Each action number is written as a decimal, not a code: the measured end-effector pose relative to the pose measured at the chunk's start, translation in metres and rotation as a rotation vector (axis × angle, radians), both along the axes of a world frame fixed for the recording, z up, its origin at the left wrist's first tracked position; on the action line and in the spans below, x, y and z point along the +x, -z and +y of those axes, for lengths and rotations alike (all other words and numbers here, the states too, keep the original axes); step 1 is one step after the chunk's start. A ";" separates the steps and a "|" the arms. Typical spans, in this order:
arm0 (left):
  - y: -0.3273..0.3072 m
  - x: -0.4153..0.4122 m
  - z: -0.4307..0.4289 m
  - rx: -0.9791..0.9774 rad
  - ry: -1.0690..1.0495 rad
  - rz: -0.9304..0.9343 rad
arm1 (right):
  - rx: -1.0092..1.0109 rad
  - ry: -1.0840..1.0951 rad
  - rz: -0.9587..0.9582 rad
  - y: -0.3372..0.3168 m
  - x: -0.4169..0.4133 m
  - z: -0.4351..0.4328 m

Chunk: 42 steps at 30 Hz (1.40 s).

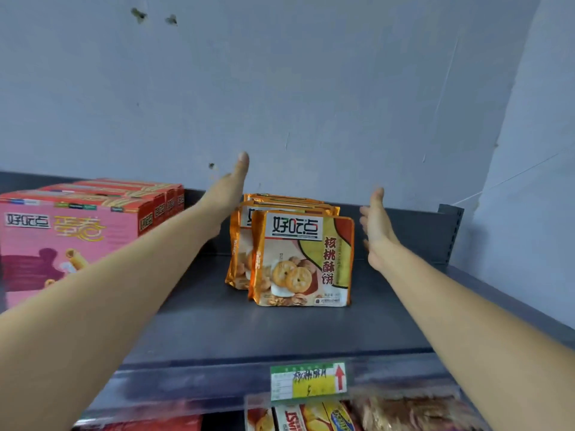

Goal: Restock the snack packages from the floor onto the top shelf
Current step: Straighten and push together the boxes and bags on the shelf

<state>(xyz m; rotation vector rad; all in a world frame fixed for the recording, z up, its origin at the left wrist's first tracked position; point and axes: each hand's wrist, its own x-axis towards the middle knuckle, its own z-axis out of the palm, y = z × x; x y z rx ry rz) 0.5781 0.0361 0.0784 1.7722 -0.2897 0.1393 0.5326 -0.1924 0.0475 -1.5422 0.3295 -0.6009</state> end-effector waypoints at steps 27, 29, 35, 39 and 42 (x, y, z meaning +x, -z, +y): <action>0.081 0.042 -0.035 -0.554 0.150 0.409 | 0.339 -0.379 0.090 0.043 0.054 0.001; 0.082 0.046 -0.038 -0.560 0.195 0.394 | 0.335 -0.427 0.094 0.044 0.056 0.003; 0.079 0.057 -0.028 -0.515 0.204 0.396 | 0.263 -0.446 0.102 0.043 0.061 -0.011; 0.075 0.066 -0.026 -0.519 0.204 0.389 | 0.296 -0.456 0.101 0.043 0.073 -0.011; 0.076 0.071 -0.031 -0.533 0.257 0.368 | 0.275 -0.512 0.079 0.047 0.076 -0.005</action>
